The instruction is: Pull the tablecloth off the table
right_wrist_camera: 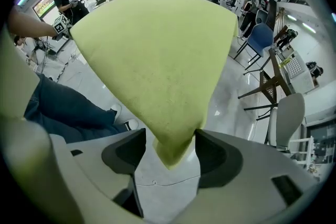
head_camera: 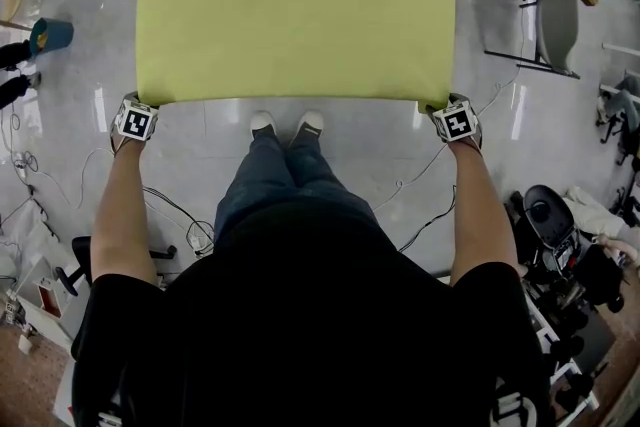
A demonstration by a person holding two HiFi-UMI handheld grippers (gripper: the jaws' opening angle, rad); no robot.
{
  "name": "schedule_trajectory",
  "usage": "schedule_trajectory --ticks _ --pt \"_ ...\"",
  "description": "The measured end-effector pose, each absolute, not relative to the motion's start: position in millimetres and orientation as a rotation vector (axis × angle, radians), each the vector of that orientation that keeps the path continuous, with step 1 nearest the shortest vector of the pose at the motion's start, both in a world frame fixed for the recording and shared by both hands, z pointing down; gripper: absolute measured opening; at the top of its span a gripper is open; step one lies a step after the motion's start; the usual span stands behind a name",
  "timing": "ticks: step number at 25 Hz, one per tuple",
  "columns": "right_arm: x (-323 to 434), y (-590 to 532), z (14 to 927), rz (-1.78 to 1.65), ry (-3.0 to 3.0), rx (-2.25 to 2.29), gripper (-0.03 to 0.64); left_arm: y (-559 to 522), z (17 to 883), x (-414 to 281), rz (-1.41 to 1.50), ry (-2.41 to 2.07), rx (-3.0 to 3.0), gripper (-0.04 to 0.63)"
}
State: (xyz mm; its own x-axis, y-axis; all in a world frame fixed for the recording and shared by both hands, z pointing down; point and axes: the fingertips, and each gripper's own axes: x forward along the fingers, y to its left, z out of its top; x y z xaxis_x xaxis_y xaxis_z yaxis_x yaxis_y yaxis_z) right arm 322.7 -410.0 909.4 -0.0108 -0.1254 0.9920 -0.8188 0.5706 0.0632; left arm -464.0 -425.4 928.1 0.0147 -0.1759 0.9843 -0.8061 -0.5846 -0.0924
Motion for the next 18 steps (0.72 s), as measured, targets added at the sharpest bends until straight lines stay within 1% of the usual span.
schedule_trajectory --ticks 1,2,3,4,5,7,10,12,18 --pt "322.2 -413.2 911.7 0.663 -1.512 0.843 0.305 -427.5 928.4 -461.2 1.605 -1.010 1.796 0.157" --pt "322.7 -416.0 913.6 0.657 -1.517 0.845 0.270 -429.7 928.0 -458.1 1.599 -1.019 1.807 0.109" --pt "324.3 -418.0 915.2 0.651 -1.519 0.850 0.219 -430.9 927.2 -455.1 1.594 -1.028 1.817 0.076" --pt "326.0 -419.2 916.2 0.648 -1.518 0.856 0.168 -431.0 926.4 -453.0 1.589 -1.036 1.821 0.060" --pt "326.8 -420.0 917.1 0.650 -1.519 0.863 0.136 -430.1 925.6 -452.0 1.584 -1.045 1.821 0.052" --pt "326.2 -420.7 918.9 0.661 -1.523 0.872 0.115 -427.9 923.7 -452.2 1.563 -1.068 1.814 0.035" --pt "327.3 -419.9 918.1 0.668 -1.530 0.892 0.045 -426.3 915.2 -452.8 1.548 -1.107 1.806 0.026" --pt "328.8 -417.3 916.1 0.677 -1.533 0.901 0.025 -423.4 907.5 -454.1 1.543 -1.130 1.805 0.025" --pt "341.2 -403.7 910.9 0.715 -1.524 0.895 0.021 -411.3 884.9 -469.2 1.528 -1.209 1.751 0.025"
